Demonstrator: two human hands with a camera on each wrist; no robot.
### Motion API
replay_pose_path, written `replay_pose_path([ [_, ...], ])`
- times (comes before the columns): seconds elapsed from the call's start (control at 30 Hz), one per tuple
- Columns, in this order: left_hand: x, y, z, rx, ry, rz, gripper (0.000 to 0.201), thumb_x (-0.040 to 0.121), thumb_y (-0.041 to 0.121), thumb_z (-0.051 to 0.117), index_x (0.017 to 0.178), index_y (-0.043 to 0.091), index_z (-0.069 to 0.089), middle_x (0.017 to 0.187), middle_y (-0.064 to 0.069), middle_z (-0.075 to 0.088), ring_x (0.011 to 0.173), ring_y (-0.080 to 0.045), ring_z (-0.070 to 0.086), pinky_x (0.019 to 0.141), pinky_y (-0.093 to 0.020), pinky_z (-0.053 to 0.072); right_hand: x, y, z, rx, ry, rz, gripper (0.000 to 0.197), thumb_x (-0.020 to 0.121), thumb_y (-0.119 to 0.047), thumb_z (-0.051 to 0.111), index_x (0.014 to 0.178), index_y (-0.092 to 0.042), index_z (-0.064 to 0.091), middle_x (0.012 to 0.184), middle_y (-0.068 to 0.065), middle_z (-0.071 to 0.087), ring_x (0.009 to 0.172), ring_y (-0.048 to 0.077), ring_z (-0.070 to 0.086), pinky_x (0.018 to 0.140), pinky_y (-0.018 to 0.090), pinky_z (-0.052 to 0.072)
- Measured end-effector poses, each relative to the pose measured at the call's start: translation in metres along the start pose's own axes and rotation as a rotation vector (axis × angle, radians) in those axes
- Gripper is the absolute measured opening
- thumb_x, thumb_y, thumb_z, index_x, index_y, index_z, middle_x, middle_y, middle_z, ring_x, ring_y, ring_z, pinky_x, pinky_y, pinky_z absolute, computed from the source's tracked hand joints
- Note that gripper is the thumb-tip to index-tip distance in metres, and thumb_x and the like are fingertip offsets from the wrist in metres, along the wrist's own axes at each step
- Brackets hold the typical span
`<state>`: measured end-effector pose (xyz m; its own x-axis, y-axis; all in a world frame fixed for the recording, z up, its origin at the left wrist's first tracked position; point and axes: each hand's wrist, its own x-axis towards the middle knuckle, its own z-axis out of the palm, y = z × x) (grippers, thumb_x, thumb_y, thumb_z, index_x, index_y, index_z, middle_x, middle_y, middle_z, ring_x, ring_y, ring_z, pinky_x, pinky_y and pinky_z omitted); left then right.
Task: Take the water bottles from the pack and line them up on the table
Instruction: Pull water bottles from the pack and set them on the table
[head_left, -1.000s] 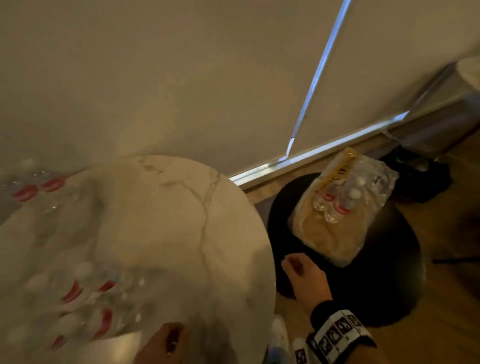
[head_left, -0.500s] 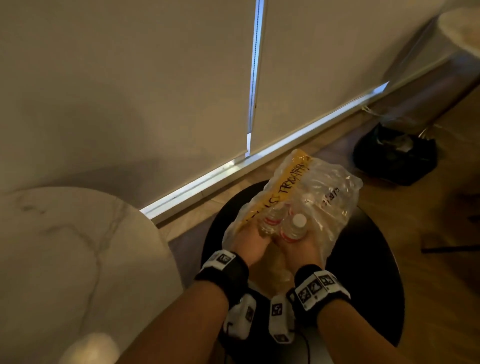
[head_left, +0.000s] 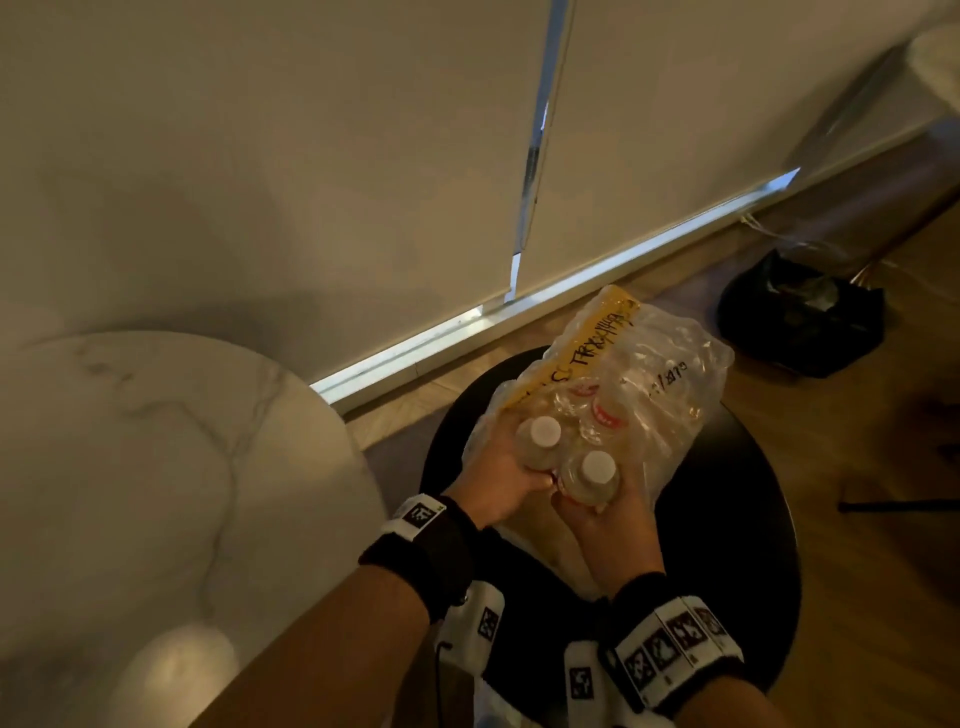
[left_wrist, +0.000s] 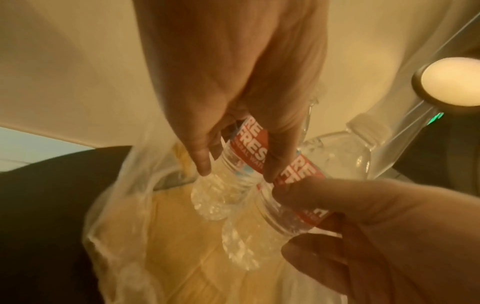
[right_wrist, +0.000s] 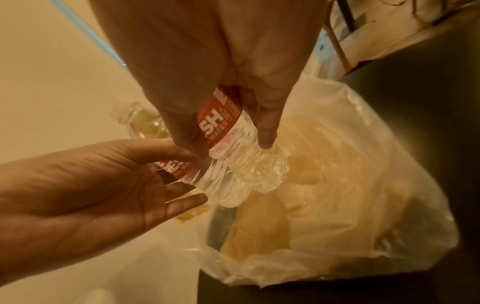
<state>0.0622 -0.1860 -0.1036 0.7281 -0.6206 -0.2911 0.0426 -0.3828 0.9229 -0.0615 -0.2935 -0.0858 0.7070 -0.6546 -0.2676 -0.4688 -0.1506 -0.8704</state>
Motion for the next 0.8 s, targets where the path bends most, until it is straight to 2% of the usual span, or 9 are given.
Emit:
replay_pose_path([
  [0.03, -0.020, 0.005, -0.010, -0.043, -0.036, 0.007, 0.082, 0.070, 0.008, 0.084, 0.130, 0.044, 0.042, 0.130, 0.022, 0.054, 0.123, 0.008, 0.050, 0.116, -0.030, 0.039, -0.016, -0.008, -0.001, -0.043, -0.042, -0.016, 0.057, 0.076, -0.024, 0.082, 0.122, -0.030, 0.050, 0.117, -0.007, 0.062, 0.109, 0.012, 0.061, 0.089, 0.029, 0.049],
  [0.1, -0.064, 0.004, -0.033, -0.051, -0.064, 0.015, 0.076, 0.071, 0.017, 0.083, 0.135, 0.036, 0.048, 0.131, 0.017, 0.061, 0.124, 0.002, 0.055, 0.115, -0.038, 0.042, -0.052, -0.020, 0.002, -0.123, -0.150, -0.042, 0.053, 0.078, -0.024, 0.080, 0.124, -0.023, 0.053, 0.111, -0.007, 0.065, 0.104, 0.013, 0.064, 0.082, 0.022, 0.049],
  [0.23, -0.183, -0.017, -0.084, -0.119, 0.045, -0.013, 0.061, 0.075, 0.025, 0.085, 0.127, 0.034, 0.056, 0.122, 0.013, 0.068, 0.116, -0.004, 0.063, 0.106, -0.041, 0.049, -0.139, -0.045, 0.034, -0.182, -0.336, -0.129, 0.048, 0.078, -0.029, 0.080, 0.118, -0.038, 0.055, 0.110, -0.020, 0.065, 0.102, 0.002, 0.062, 0.086, 0.021, 0.047],
  [0.33, -0.285, -0.049, -0.118, -0.162, 0.181, -0.076, 0.060, 0.073, 0.029, 0.087, 0.126, 0.033, 0.056, 0.122, 0.010, 0.068, 0.115, -0.008, 0.064, 0.104, -0.044, 0.051, -0.213, -0.057, 0.080, -0.233, -0.503, -0.100, 0.052, 0.076, -0.029, 0.080, 0.116, -0.042, 0.050, 0.107, -0.022, 0.061, 0.100, 0.004, 0.058, 0.086, 0.019, 0.045],
  [0.43, -0.384, -0.087, -0.153, -0.163, 0.365, -0.171, 0.058, 0.069, 0.026, 0.088, 0.117, 0.038, 0.060, 0.114, 0.013, 0.071, 0.107, -0.003, 0.067, 0.099, -0.044, 0.054, -0.285, -0.054, 0.138, -0.259, -0.640, -0.102, 0.057, 0.070, -0.036, 0.080, 0.118, -0.042, 0.051, 0.111, -0.021, 0.064, 0.102, 0.004, 0.061, 0.094, 0.027, 0.052],
  [0.5, -0.443, -0.111, -0.177, -0.121, 0.459, -0.229, 0.059, 0.067, 0.023, 0.088, 0.118, 0.035, 0.060, 0.112, 0.014, 0.071, 0.103, 0.004, 0.066, 0.098, -0.040, 0.055, -0.331, -0.053, 0.177, -0.248, -0.696, -0.146, 0.053, 0.067, -0.039, 0.082, 0.114, -0.042, 0.056, 0.106, -0.021, 0.069, 0.098, -0.003, 0.064, 0.087, 0.021, 0.054],
  [0.6, -0.520, -0.148, -0.215, -0.070, 0.609, -0.311, 0.063, 0.064, 0.021, 0.088, 0.118, 0.034, 0.059, 0.111, 0.015, 0.071, 0.100, 0.009, 0.065, 0.097, -0.038, 0.055, -0.392, -0.064, 0.240, -0.202, -0.778, -0.188, 0.044, 0.067, -0.027, 0.085, 0.103, -0.037, 0.061, 0.093, -0.019, 0.073, 0.087, -0.009, 0.065, 0.073, 0.005, 0.048],
  [0.7, -0.548, -0.166, -0.240, -0.036, 0.714, -0.350, 0.058, 0.064, 0.022, 0.087, 0.112, 0.040, 0.059, 0.107, 0.018, 0.071, 0.099, 0.006, 0.066, 0.092, -0.033, 0.056, -0.416, -0.068, 0.288, -0.175, -0.797, -0.175, 0.044, 0.068, -0.024, 0.084, 0.105, -0.033, 0.061, 0.097, -0.014, 0.073, 0.088, -0.008, 0.066, 0.076, 0.011, 0.049],
  [0.8, -0.563, -0.182, -0.269, -0.024, 0.764, -0.344, 0.053, 0.071, 0.018, 0.086, 0.113, 0.036, 0.059, 0.106, 0.015, 0.070, 0.100, -0.004, 0.066, 0.085, -0.027, 0.052, -0.438, -0.072, 0.333, -0.160, -0.741, -0.177, 0.051, 0.069, -0.025, 0.083, 0.115, -0.026, 0.060, 0.106, -0.008, 0.070, 0.093, 0.003, 0.066, 0.079, 0.012, 0.050],
])
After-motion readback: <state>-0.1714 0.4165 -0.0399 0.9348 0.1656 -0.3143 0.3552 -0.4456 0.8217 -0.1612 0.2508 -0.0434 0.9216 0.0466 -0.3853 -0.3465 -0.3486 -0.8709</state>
